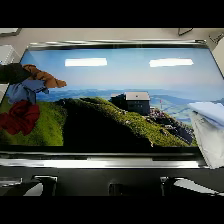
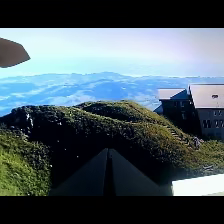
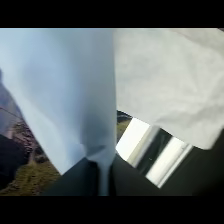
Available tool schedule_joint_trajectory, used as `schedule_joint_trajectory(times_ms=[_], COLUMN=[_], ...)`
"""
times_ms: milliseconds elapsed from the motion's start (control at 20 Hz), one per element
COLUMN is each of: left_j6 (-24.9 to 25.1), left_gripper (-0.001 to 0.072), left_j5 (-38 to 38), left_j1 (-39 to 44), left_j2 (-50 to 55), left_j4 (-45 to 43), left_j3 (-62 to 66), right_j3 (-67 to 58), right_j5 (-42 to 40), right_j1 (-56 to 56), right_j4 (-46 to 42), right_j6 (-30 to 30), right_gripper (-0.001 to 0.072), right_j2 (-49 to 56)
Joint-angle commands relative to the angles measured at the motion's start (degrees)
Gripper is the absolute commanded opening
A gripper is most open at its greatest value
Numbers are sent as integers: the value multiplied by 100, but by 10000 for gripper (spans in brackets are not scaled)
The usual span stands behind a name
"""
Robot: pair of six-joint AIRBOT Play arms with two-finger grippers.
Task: Fold the clothes and pants, and hang the long-sleeved shirts on hangers.
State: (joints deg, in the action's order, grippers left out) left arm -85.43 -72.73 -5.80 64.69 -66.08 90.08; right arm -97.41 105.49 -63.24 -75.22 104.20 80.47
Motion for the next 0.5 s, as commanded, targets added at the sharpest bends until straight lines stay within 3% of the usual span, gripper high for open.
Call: schedule_joint_trajectory(times_ms=[0,400,450], left_j6=[17,15,13], left_gripper=[30,30,30], left_j5=[35,31,28], left_j1=[-4,-4,-4], left_j2=[-2,-2,-2], left_j4=[35,59,61], left_j3=[-2,-2,-2], right_j3=[1453,2994,2992], right_j5=[-68,-1108,-1180], right_j1=[-17,-13,-13], right_j4=[-1547,-1851,-1840], right_j6=[-393,-393,-393], right_gripper=[38,40,166], right_j2=[-354,-457,-461])
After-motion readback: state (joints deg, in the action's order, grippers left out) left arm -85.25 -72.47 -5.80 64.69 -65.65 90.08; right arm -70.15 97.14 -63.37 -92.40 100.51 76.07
